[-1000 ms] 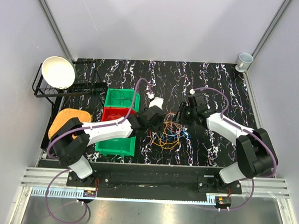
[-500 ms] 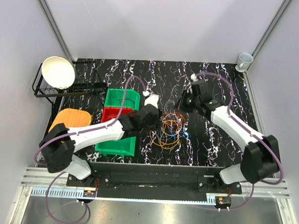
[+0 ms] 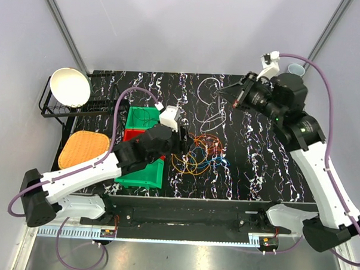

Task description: Untangle the cables

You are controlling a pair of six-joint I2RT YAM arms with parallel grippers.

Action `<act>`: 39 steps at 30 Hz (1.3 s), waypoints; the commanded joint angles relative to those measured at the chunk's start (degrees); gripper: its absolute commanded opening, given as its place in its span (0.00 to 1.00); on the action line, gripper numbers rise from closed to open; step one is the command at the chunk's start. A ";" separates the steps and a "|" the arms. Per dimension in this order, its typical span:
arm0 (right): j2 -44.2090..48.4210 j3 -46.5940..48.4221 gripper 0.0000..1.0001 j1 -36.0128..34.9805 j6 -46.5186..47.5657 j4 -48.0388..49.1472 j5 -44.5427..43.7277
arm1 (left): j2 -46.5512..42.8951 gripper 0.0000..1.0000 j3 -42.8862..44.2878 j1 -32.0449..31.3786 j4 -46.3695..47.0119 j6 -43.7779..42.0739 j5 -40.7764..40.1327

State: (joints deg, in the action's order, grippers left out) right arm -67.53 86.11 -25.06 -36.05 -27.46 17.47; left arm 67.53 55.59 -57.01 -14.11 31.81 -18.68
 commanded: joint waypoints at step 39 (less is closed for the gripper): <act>4.86 -5.77 0.00 0.19 -8.33 -4.35 0.19 | 13.86 0.60 14.28 -13.47 10.32 -12.30 -1.98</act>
State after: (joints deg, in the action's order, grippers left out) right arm -64.01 79.40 -25.06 -43.62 -31.86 18.50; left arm 79.40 66.72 -70.19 -9.06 20.62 -18.98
